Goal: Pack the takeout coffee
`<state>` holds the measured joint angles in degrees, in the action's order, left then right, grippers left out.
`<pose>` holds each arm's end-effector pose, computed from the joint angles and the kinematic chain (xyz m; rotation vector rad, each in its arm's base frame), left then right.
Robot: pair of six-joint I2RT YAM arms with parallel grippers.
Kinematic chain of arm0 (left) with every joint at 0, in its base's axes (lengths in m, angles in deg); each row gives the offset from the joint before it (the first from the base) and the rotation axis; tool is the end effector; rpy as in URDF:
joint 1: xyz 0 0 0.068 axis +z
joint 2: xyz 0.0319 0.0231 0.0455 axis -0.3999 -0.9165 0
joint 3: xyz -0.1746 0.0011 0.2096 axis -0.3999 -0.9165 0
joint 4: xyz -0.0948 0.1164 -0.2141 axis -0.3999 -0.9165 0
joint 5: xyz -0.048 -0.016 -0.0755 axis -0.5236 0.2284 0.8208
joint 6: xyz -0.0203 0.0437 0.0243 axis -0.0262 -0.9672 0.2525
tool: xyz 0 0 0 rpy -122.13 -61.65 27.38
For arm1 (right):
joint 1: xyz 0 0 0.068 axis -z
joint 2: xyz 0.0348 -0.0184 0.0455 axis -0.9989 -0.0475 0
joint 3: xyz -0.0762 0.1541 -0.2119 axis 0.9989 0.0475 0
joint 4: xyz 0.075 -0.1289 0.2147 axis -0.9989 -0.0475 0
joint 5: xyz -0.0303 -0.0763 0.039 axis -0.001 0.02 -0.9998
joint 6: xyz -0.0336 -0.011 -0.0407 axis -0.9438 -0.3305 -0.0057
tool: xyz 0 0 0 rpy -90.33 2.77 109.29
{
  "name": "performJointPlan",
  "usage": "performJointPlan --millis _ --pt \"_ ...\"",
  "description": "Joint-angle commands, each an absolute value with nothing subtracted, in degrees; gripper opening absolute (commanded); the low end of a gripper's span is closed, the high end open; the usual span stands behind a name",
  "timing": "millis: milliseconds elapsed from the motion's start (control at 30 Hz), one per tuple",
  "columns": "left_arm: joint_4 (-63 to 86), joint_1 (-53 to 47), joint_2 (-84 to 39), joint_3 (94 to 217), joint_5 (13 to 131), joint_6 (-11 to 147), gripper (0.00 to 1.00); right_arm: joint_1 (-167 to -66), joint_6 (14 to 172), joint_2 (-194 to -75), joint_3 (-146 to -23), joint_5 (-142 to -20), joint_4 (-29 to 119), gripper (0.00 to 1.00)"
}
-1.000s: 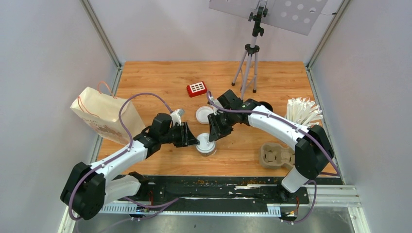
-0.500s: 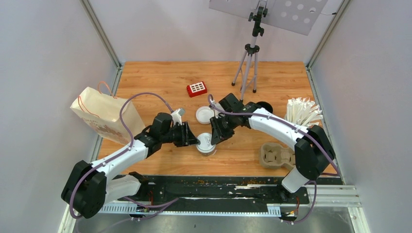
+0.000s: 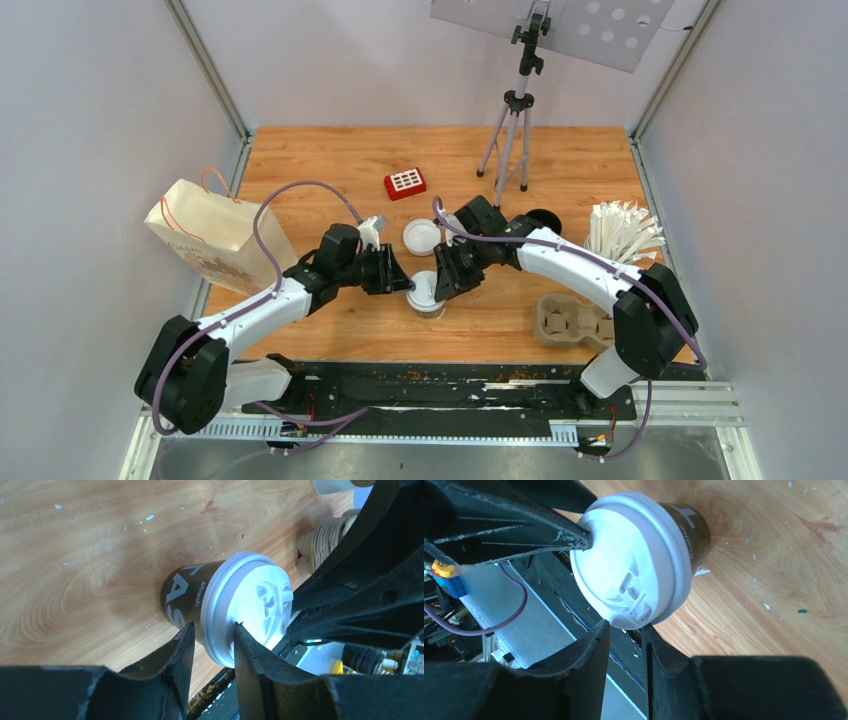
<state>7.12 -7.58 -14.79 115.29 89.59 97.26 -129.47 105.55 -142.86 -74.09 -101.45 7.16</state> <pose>0.1950 -0.1360 0.2003 0.0699 2.4183 -1.1415 0.2213 0.2233 0.2383 -0.7259 2.7380 0.9571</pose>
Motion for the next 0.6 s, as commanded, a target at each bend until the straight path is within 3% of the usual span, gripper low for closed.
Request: performJointPlan --millis 0,300,567 --pt "2.04 -7.98 -18.37 118.47 87.55 92.08 0.43 -129.57 106.65 -141.08 -75.95 -102.93 6.68 0.32" --pt "-1.99 -7.98 -16.53 124.1 88.0 90.65 0.64 -128.31 104.0 -139.22 -80.81 -101.19 2.01 0.47" --pt "-4.28 -7.98 -14.0 124.18 87.12 92.07 0.66 -124.41 98.43 -143.94 -86.8 -103.48 0.88 0.39"
